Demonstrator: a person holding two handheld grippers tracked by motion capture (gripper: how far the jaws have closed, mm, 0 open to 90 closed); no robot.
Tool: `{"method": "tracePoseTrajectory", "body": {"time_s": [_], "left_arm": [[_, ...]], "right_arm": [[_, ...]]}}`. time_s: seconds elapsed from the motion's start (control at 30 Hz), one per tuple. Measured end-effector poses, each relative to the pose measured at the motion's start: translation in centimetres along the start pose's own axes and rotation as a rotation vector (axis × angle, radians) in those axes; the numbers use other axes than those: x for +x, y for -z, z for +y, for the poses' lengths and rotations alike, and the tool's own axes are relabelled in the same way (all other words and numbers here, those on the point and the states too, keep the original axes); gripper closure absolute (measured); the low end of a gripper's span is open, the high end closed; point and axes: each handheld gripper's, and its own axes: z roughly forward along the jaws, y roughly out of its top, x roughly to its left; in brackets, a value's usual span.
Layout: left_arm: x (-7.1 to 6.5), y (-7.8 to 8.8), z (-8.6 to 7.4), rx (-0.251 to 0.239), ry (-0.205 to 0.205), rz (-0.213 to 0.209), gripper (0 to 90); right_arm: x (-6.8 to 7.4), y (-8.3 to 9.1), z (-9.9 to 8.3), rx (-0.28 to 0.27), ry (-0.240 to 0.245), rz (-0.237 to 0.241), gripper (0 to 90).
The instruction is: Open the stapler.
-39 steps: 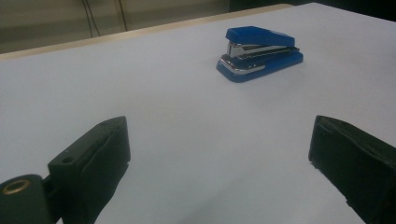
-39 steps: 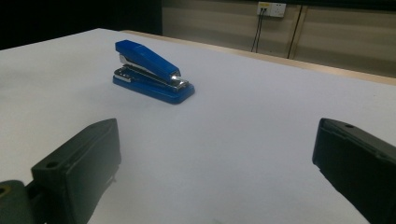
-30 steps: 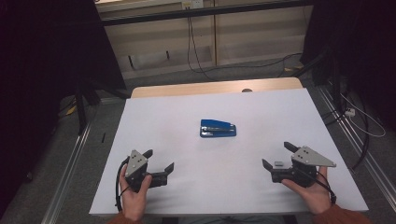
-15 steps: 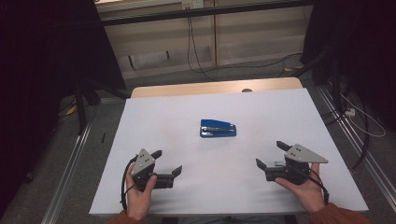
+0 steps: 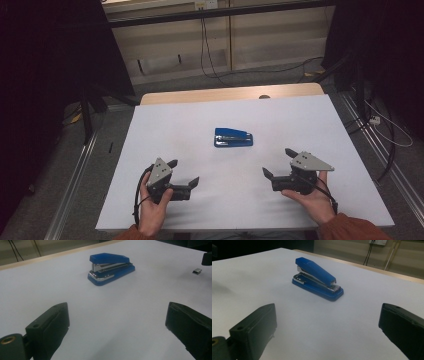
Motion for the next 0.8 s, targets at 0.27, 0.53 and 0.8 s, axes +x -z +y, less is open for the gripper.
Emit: {"method": "tracePoseTrajectory", "body": {"time_s": [0.27, 0.53, 0.8], "left_arm": [[0.0, -0.7, 0.0, -0.001, -0.010, -0.026, 4.5], [0.4, -1.4, 0.0, -0.010, 0.005, -0.015, 4.5], [0.4, -3.9, 0.5, 0.027, -0.013, -0.023, 4.2]], "right_arm": [[0.5, -1.0, 0.4, -0.007, 0.001, 0.026, 1.3], [1.0, -2.3, 0.9, -0.019, -0.004, 0.066, 4.0], [1.5, -3.7, 1.5, -0.041, -0.019, 0.085, 5.4]]}}
